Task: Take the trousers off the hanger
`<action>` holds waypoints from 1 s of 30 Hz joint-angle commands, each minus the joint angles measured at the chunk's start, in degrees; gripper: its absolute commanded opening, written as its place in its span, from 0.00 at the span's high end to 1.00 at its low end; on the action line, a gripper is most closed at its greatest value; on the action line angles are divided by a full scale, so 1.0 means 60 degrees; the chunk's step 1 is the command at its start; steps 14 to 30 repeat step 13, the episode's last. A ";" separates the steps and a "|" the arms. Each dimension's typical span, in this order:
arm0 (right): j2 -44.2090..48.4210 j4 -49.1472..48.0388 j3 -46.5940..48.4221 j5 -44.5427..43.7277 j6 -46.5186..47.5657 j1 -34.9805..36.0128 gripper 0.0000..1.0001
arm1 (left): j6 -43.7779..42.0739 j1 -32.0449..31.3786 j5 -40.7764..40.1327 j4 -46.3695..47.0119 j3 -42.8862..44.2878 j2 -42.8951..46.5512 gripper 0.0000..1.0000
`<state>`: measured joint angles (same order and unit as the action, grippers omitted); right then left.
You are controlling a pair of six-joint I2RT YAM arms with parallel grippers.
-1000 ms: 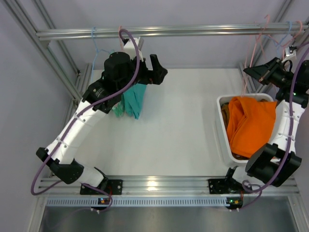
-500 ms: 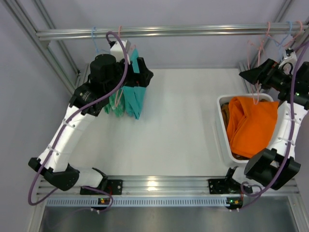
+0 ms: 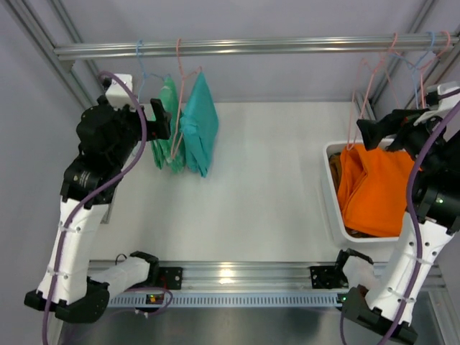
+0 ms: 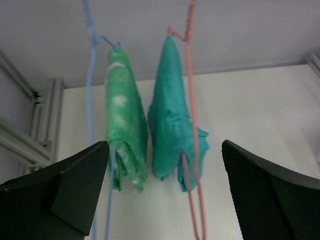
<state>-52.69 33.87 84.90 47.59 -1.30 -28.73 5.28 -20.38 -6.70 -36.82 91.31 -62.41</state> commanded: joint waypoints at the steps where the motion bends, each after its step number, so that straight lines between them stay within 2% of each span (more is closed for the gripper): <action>1: -0.0111 0.0303 0.0175 -0.1435 0.0392 0.0903 0.00 | -0.0484 0.0932 -0.0246 0.0350 -0.0422 0.0833 0.01; 5: -0.0184 0.0172 0.0059 -0.3520 0.0554 0.3944 0.00 | -0.0615 0.1492 -0.0567 0.0277 -0.0861 0.1480 0.01; 6: -0.0213 0.0040 -0.0058 -0.3610 0.0365 0.4142 0.00 | -0.0631 0.1565 -0.0699 0.0277 -0.0935 0.1597 0.01; 13: -0.0360 -0.0166 0.0029 -0.3347 0.0450 0.4465 0.01 | -0.0689 0.2151 -0.0964 0.0277 -0.1141 0.2081 0.01; 30: -0.0360 -0.0166 0.0029 -0.3347 0.0450 0.4465 0.01 | -0.0689 0.2151 -0.0964 0.0277 -0.1141 0.2081 0.01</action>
